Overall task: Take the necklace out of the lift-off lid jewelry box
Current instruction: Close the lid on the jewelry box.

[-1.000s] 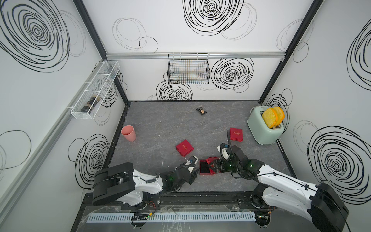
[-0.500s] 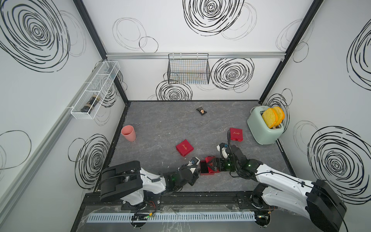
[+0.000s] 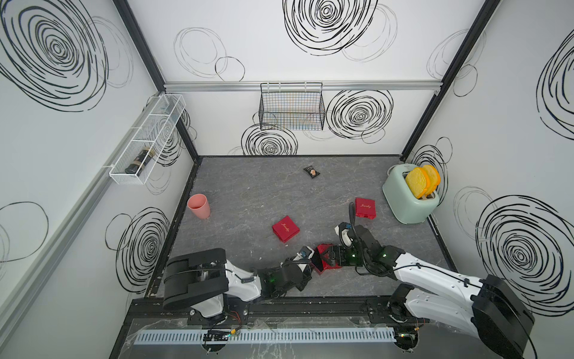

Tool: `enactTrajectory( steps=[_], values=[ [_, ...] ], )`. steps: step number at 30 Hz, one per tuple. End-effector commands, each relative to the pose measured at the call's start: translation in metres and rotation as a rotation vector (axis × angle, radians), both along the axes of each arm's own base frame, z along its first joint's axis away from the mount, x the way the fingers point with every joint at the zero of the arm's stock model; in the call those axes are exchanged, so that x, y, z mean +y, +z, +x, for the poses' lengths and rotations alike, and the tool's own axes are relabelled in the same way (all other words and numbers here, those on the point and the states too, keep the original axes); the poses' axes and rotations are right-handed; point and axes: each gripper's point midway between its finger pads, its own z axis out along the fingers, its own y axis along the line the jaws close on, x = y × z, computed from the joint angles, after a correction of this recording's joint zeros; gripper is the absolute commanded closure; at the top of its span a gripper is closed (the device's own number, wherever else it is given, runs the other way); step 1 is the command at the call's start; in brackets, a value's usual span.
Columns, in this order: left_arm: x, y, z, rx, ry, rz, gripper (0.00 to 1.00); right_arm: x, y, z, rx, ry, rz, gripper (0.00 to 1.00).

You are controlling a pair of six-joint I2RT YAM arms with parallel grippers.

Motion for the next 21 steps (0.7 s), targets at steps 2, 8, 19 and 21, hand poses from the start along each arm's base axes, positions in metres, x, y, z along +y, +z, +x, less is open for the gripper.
enactTrajectory(
  steps=[2,8,19,21],
  values=[
    [0.000,0.009,0.014,-0.005,0.059,-0.047,0.52,0.002,0.016,0.014,-0.107,0.056,-0.058,0.12],
    [0.000,0.009,0.018,0.000,0.060,-0.056,0.52,0.009,0.016,0.020,-0.113,0.079,-0.052,0.10],
    [-0.001,0.004,0.019,0.011,0.048,-0.079,0.52,0.019,0.005,0.020,-0.041,0.090,-0.046,0.09],
    [0.001,0.001,0.020,0.014,0.054,-0.079,0.52,0.020,0.005,0.020,-0.048,0.098,-0.049,0.09]
  ],
)
